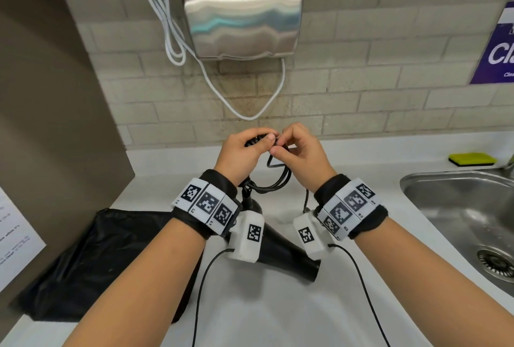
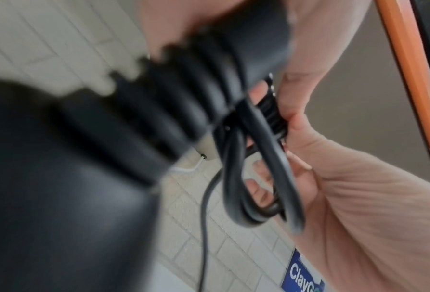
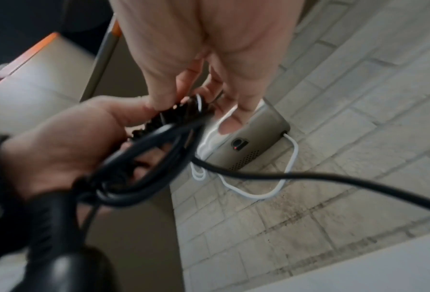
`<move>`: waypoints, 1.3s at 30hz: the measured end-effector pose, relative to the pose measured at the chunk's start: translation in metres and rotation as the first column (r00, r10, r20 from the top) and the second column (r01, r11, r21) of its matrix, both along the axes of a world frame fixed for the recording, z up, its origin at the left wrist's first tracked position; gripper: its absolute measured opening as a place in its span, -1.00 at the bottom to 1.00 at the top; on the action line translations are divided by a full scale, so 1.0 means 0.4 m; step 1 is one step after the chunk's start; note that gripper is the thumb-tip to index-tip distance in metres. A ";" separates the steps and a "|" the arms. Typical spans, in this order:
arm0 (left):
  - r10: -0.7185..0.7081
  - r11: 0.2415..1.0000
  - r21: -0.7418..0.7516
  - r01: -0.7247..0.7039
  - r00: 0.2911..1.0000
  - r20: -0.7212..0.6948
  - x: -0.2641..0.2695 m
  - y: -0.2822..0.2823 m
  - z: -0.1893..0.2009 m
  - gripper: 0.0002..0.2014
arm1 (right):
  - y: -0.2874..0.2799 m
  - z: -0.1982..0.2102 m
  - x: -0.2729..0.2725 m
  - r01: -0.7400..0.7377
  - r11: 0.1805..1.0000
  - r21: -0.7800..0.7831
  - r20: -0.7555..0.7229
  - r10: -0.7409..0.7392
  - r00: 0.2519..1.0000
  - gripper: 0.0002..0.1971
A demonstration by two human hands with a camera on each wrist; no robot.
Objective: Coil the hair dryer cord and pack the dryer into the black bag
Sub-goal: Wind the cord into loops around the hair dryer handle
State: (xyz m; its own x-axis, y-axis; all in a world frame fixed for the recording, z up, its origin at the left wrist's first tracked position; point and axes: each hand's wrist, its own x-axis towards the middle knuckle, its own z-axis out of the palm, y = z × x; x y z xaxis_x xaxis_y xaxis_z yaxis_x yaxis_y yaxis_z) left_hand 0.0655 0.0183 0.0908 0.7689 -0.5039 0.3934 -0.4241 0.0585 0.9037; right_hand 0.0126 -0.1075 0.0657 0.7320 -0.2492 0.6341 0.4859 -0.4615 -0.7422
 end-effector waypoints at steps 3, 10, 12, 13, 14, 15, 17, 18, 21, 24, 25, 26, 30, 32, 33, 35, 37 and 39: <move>-0.022 1.000 0.007 0.022 1.000 0.000 -0.006 0.004 0.004 -0.83 | -0.003 -0.007 0.002 -0.073 0.997 0.010 -0.022 0.074 0.997 -0.73; -0.048 0.999 -0.001 0.048 0.999 0.007 -0.027 0.011 0.012 -0.90 | -0.023 -0.063 0.006 -0.140 0.977 -0.163 -0.341 0.077 0.937 -0.24; -0.037 0.999 0.012 0.037 0.999 0.012 -0.023 0.012 0.013 -0.89 | -0.035 -0.072 0.003 -0.114 0.981 -0.155 -0.381 0.047 0.923 -0.38; -0.033 0.999 0.010 0.033 0.999 0.011 -0.022 0.014 0.014 -0.88 | -0.044 -0.075 -0.002 -0.095 0.987 -0.132 -0.391 0.036 0.920 -0.39; -0.031 0.999 0.012 0.030 0.999 0.015 -0.019 0.018 0.015 -0.87 | -0.053 -0.073 -0.008 -0.065 0.991 -0.121 -0.388 0.013 0.922 -0.40; -0.031 0.999 0.021 0.031 0.999 0.022 -0.015 0.021 0.016 -0.85 | -0.064 -0.069 -0.013 -0.027 0.991 -0.133 -0.370 -0.024 0.929 -0.43; -0.032 0.996 0.080 0.030 0.999 0.034 -0.006 0.028 0.014 -0.83 | -0.078 -0.048 -0.021 0.078 0.968 -0.238 -0.304 -0.150 0.941 -0.60; -0.024 0.993 0.120 0.018 0.998 0.050 -0.003 0.030 0.013 -0.83 | -0.081 -0.037 -0.021 0.142 0.946 -0.292 -0.268 -0.224 0.937 -0.65; 0.014 0.983 0.180 -0.034 0.994 0.111 -0.007 0.030 0.014 -0.85 | -0.076 -0.001 -0.017 0.284 0.887 -0.364 -0.154 -0.358 0.921 -0.73; 0.039 0.984 0.168 -0.064 0.989 0.145 -0.019 0.028 0.017 -0.81 | -0.067 0.025 -0.012 0.341 0.874 -0.346 -0.091 -0.393 0.915 -0.71; 0.048 0.985 0.156 -0.072 0.987 0.153 -0.023 0.029 0.020 -0.82 | -0.065 0.031 -0.011 0.356 0.871 -0.338 -0.073 -0.401 0.913 -0.71; 0.052 0.987 0.142 -0.075 0.986 0.159 -0.028 0.029 0.025 -0.85 | -0.063 0.035 -0.011 0.370 0.868 -0.332 -0.052 -0.409 0.911 -0.71; 0.045 0.977 0.191 -0.093 0.969 0.241 -0.043 0.026 0.036 -0.84 | -0.050 0.048 -0.014 0.401 0.869 -0.291 0.047 -0.406 0.913 -0.74; 0.042 0.963 0.243 -0.119 0.953 0.299 -0.049 0.021 0.036 -0.87 | -0.047 0.054 -0.016 0.402 0.881 -0.250 0.100 -0.390 0.916 -0.72; 0.044 0.953 0.271 -0.137 0.945 0.324 -0.050 0.018 0.035 -0.83 | -0.044 0.056 -0.018 0.398 0.887 -0.232 0.117 -0.381 0.917 -0.71; 0.015 0.935 0.330 -0.133 0.941 0.338 -0.052 0.014 0.038 -0.70 | -0.036 0.061 -0.024 0.385 0.900 -0.206 0.148 -0.360 0.921 -0.69; -0.011 0.919 0.375 -0.120 0.944 0.329 -0.055 0.010 0.043 -0.67 | -0.029 0.064 -0.033 0.366 0.910 -0.193 0.184 -0.333 0.925 -0.71; -0.001 0.934 0.345 -0.097 0.962 0.273 -0.050 0.007 0.044 -0.72 | -0.029 0.061 -0.043 0.332 0.929 -0.162 0.198 -0.299 0.934 -0.78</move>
State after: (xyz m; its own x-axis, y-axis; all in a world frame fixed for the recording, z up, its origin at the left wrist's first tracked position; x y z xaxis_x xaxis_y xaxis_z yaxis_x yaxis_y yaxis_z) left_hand 0.0455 0.0211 0.1085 0.6884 -0.6118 0.3896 -0.6442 -0.2688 0.7161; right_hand -0.0046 -0.1191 0.0901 0.5148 -0.3127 0.7982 0.4013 -0.7349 -0.5467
